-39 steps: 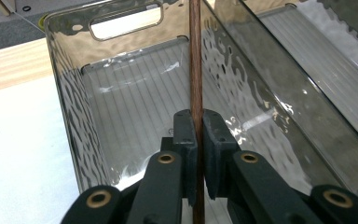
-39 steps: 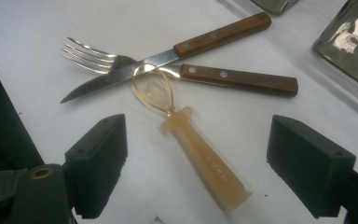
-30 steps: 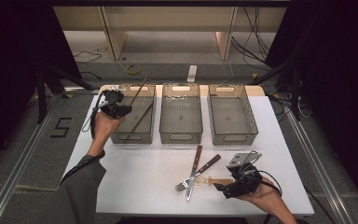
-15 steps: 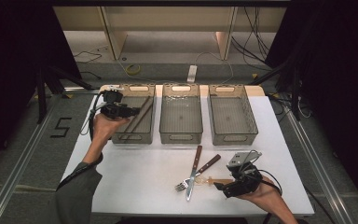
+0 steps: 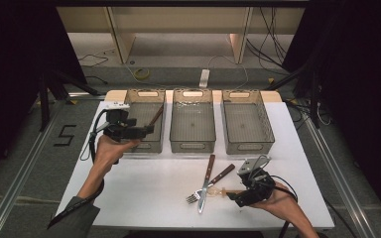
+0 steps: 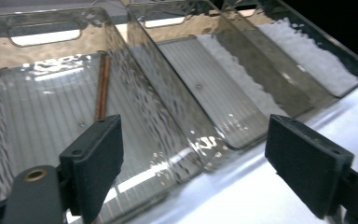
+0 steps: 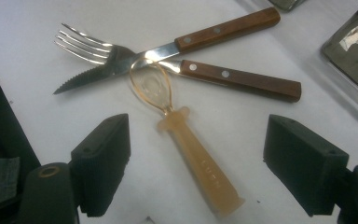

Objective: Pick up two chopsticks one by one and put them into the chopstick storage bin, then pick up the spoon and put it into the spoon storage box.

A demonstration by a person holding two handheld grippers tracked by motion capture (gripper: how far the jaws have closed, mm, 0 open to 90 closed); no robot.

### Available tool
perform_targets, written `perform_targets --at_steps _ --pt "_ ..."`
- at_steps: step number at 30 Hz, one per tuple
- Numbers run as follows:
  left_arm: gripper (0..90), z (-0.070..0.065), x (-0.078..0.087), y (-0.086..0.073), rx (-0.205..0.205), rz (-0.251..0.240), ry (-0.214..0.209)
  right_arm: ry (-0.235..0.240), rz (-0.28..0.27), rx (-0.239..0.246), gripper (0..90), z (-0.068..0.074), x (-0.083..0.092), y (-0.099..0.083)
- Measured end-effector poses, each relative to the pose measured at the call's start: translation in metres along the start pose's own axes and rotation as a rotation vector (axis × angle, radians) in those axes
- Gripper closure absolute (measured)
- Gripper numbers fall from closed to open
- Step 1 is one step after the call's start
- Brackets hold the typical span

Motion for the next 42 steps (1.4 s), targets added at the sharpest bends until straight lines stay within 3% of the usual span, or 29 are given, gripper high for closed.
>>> perform_targets --at_steps 7,9,12,19,26,34,42 --pt "16.7 -0.014 0.016 -0.011 0.000 -0.044 -0.023 0.017 0.059 0.020 25.6 0.000 -0.005 0.000" --pt "16.7 -0.017 0.018 -0.012 -0.026 -0.045 -0.024 0.012 0.073 0.026 26.3 -0.001 -0.006 0.001" --pt "16.7 -0.022 0.021 -0.014 -0.018 -0.059 -0.032 0.021 0.104 0.025 27.3 -0.002 -0.007 0.001" --pt "15.8 -0.040 0.027 -0.027 -0.055 -0.066 -0.056 0.028 0.163 0.051 31.9 -0.006 -0.010 0.001" --pt "15.6 -0.055 0.033 -0.033 -0.078 -0.094 -0.055 0.003 0.207 0.079 33.4 -0.008 -0.018 -0.001" --pt "15.3 -0.070 0.037 -0.051 -0.127 -0.100 -0.052 -0.027 0.241 0.074 33.6 -0.008 -0.026 -0.003" --pt "15.2 -0.081 0.041 -0.059 -0.157 -0.103 -0.047 -0.039 0.287 0.135 39.7 -0.010 -0.031 -0.006"
Point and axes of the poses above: each handheld gripper's, and its own axes: x roughly backward along the jaws, y roughly out of its top, z roughly to its left, the point moved 8 cm from there along -x, roughly forward along the jaws, and after that the axes turned 15 degrees about -x, right-handed, at the moved point
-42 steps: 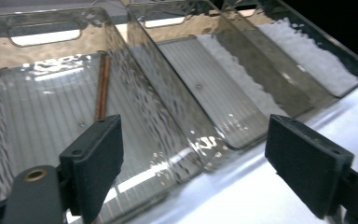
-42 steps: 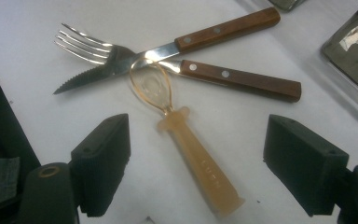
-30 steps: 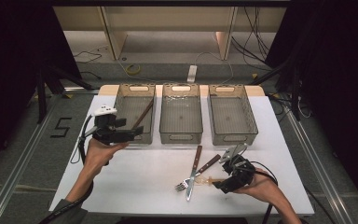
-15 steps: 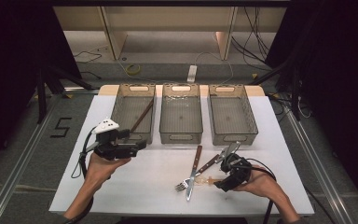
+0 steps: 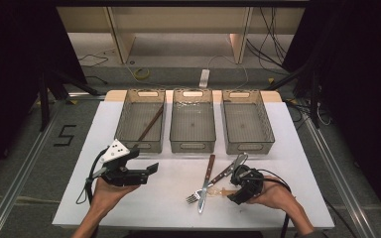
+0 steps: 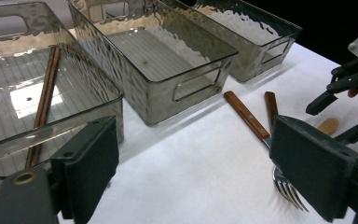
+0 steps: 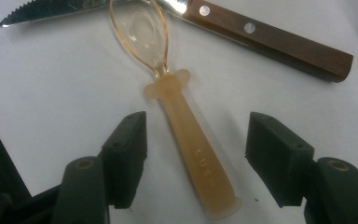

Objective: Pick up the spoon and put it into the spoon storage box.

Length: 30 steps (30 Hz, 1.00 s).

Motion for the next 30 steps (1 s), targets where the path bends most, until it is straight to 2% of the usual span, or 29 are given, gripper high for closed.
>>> perform_targets --at_steps 1,2,3,7,10,13,14,15,16,17,18,21,25,30 --pt "15.2 0.000 0.000 -0.001 -0.002 0.005 0.000 -0.001 0.011 -0.015 41.1 0.001 0.000 -0.001" --pt "15.2 -0.001 0.000 -0.002 0.002 0.004 0.002 0.006 0.004 0.010 42.6 0.000 -0.001 -0.001" --pt "15.2 -0.001 0.000 -0.004 0.006 0.008 0.002 0.014 0.003 -0.007 43.9 0.002 -0.001 -0.001" --pt "15.2 -0.002 0.000 -0.008 0.012 0.016 0.002 0.009 0.016 0.025 49.0 -0.002 -0.002 -0.003" --pt "15.2 -0.005 0.000 -0.010 0.007 0.020 0.001 0.007 0.026 0.025 52.0 0.000 -0.003 -0.004" --pt "15.2 -0.005 0.001 -0.013 0.012 0.024 0.000 -0.004 0.035 0.049 56.1 -0.001 -0.005 -0.005" --pt "15.2 -0.004 0.001 -0.014 0.012 0.026 0.002 -0.004 0.043 0.037 57.4 0.001 -0.005 -0.006" --pt "15.2 -0.004 0.001 -0.015 0.011 0.028 0.006 -0.014 0.044 0.054 58.7 -0.001 -0.007 -0.006" --pt "15.2 -0.004 0.002 -0.016 0.006 0.034 0.008 -0.010 0.046 0.045 60.1 0.001 -0.007 -0.006" --pt "15.2 -0.004 0.003 -0.018 -0.005 0.041 0.016 -0.011 0.045 0.072 61.6 0.000 -0.007 -0.006" --pt "15.2 -0.004 0.003 -0.018 -0.007 0.042 0.019 -0.010 0.043 0.064 64.0 0.002 -0.007 -0.006" --pt "15.2 -0.003 0.003 -0.018 0.006 0.033 0.010 -0.018 0.044 0.078 68.0 0.002 -0.006 -0.007" --pt "15.2 -0.005 0.002 -0.020 -0.021 0.046 0.013 -0.013 0.053 0.107 74.4 0.005 -0.006 -0.009" --pt "15.3 -0.004 0.004 -0.019 -0.015 0.035 0.017 -0.030 0.057 0.126 75.9 0.008 -0.005 -0.010"
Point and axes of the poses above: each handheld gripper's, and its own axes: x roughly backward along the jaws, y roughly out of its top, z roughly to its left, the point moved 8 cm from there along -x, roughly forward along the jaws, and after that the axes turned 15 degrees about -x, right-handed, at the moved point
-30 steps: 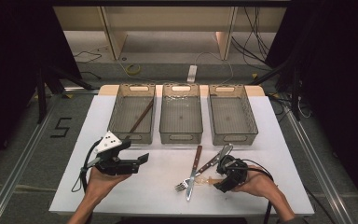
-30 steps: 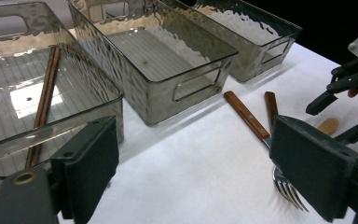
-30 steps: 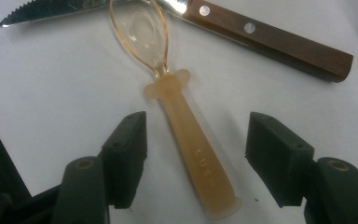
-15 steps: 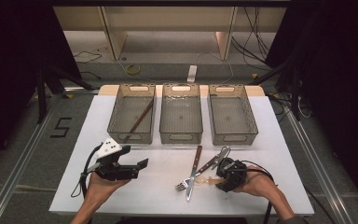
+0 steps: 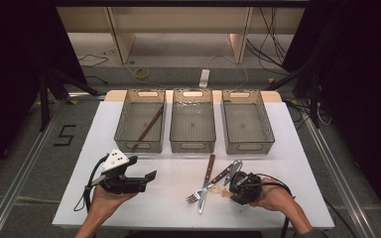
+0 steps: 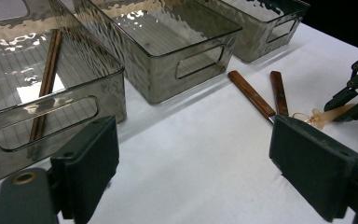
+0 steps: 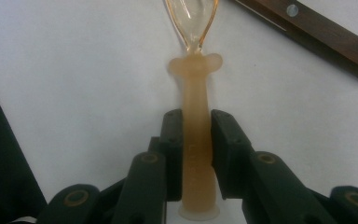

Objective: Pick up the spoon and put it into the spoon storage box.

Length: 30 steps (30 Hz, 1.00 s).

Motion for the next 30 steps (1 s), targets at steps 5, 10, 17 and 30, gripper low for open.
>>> perform_targets --at_steps 5,10,17,30 --pt "15.3 0.001 0.001 0.000 -0.003 -0.006 0.006 0.006 -0.005 0.006 76.2 0.000 0.001 -0.001" --pt "15.2 0.003 0.002 0.001 0.010 -0.025 0.014 0.026 -0.039 -0.025 76.4 -0.001 0.008 0.000" --pt "15.2 0.003 0.003 0.003 0.026 -0.044 0.006 0.028 -0.096 -0.057 76.4 -0.005 0.014 0.005" --pt "15.1 0.006 0.004 0.005 0.039 -0.069 0.022 0.024 -0.298 -0.180 76.3 -0.026 0.038 0.039"
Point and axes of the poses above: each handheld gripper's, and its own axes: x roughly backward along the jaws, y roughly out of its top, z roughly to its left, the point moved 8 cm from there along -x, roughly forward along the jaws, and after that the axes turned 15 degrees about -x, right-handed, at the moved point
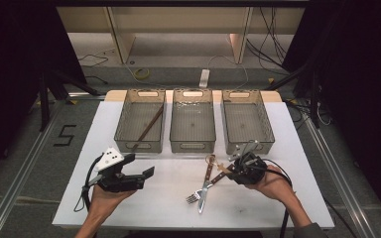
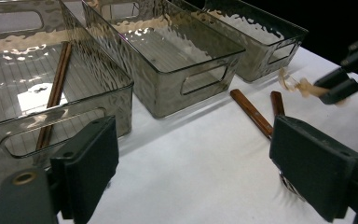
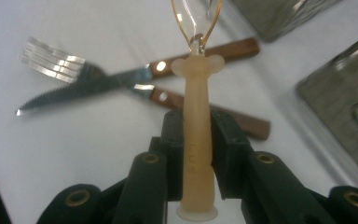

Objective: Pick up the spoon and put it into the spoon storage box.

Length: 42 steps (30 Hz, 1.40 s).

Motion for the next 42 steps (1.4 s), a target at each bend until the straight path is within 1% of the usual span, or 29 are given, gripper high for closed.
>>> perform_targets --at_steps 3,5,8,12,21,27,29,34,37,42 --pt "15.1 0.000 0.001 0.000 0.007 -0.008 0.002 -0.009 -0.034 -0.012 76.4 -0.004 0.003 0.012" --pt "15.0 0.001 0.001 0.001 0.013 -0.015 0.006 -0.009 -0.055 -0.031 76.3 -0.006 0.004 0.019" --pt "15.1 0.002 0.002 0.002 0.020 -0.025 0.008 -0.013 -0.078 -0.044 76.3 -0.009 0.005 0.029" --pt "15.1 0.002 0.002 0.002 0.020 -0.025 0.008 -0.017 -0.105 -0.052 76.4 -0.010 0.003 0.041" --pt "15.0 0.003 0.003 0.002 0.026 -0.032 0.014 -0.013 -0.165 -0.099 76.4 -0.014 0.006 0.070" --pt "15.0 0.003 0.005 0.004 0.032 -0.047 0.019 -0.023 -0.196 -0.118 76.4 -0.020 0.003 0.091" --pt "14.9 0.004 0.005 0.004 0.028 -0.049 0.018 -0.016 -0.205 -0.138 76.4 -0.022 0.002 0.098" --pt "15.0 0.004 0.006 0.005 0.031 -0.053 0.020 -0.029 -0.210 -0.165 76.4 -0.028 -0.003 0.109" --pt "15.0 0.004 0.006 0.005 0.027 -0.059 0.023 -0.028 -0.217 -0.194 76.4 -0.032 -0.006 0.116" --pt "15.0 0.004 0.007 0.006 0.024 -0.063 0.023 -0.025 -0.226 -0.212 76.3 -0.031 -0.009 0.128"
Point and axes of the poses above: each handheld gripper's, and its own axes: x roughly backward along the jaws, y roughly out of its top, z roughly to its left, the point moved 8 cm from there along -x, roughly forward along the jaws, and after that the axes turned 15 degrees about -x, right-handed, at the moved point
